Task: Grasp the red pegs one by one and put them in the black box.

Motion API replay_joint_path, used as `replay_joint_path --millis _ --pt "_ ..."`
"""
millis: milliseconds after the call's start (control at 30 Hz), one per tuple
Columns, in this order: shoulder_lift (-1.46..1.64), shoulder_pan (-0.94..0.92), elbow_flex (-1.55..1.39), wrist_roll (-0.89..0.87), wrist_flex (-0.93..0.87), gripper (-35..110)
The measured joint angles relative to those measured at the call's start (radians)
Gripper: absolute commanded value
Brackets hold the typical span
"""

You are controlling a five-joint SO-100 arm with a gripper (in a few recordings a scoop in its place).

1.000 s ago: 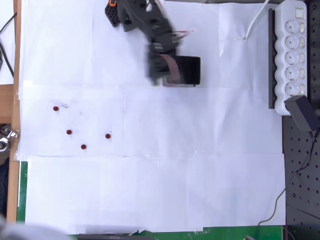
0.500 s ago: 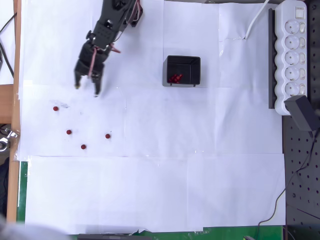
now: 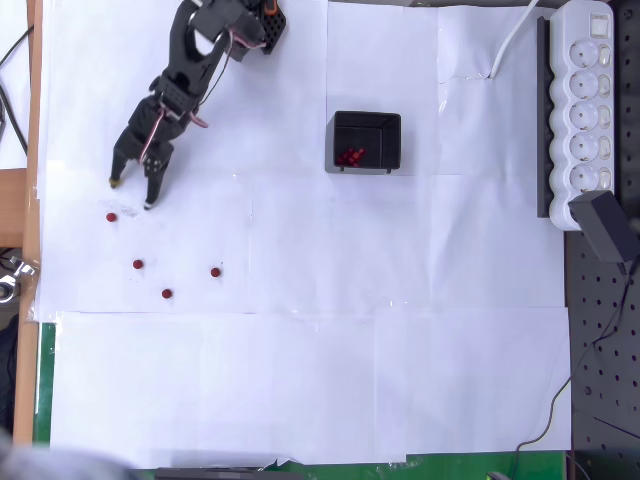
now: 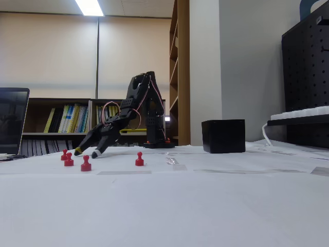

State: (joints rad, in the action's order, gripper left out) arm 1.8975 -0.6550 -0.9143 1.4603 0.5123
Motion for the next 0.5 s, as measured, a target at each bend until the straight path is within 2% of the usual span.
replay_joint_path --millis 500 --pt "0.143 0.009 -0.192 0.038 -0.006 28"
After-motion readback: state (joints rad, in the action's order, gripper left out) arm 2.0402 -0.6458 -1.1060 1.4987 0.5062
